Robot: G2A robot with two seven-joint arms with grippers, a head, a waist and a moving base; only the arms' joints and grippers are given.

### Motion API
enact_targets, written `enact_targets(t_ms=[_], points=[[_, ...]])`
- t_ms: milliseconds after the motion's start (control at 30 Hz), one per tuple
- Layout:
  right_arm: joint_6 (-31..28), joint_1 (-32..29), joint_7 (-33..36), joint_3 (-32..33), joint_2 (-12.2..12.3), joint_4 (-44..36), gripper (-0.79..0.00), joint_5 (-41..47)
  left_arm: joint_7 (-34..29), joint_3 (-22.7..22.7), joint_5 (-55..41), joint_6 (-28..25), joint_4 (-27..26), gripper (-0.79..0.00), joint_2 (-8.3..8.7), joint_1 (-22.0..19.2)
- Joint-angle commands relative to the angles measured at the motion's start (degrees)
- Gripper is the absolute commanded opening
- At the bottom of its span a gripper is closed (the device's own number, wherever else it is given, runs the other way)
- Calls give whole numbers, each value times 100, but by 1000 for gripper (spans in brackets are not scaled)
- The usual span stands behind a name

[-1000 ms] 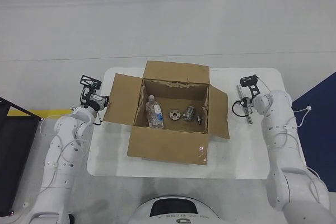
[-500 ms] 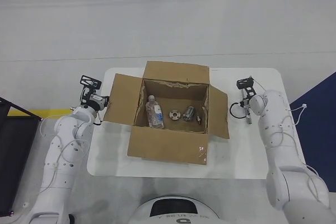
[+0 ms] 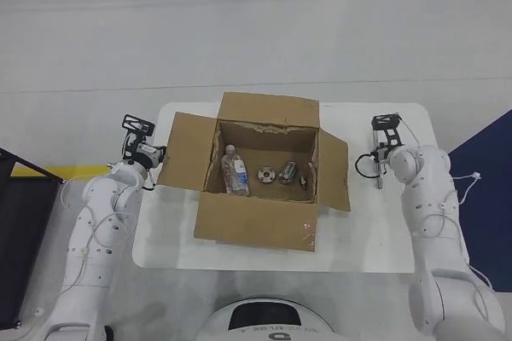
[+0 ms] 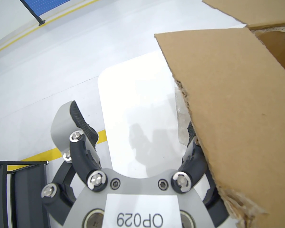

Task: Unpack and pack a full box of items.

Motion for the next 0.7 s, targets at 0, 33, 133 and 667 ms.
enact_targets(t_ms=[0, 33, 133, 667], points=[[-5, -401, -70, 144, 21, -642, -785, 202, 0, 0, 0, 0, 0, 0, 0, 0], [-1, -581, -96, 206, 29, -901, -785, 293, 0, 0, 0, 0, 0, 0, 0, 0], [54, -933, -4, 310, 48, -1418, -785, 434, 0, 0, 0, 0, 0, 0, 0, 0], [-1476, -2496, -1170, 372, 100, -4808, -785, 2272, 0, 0, 0, 0, 0, 0, 0, 0]])
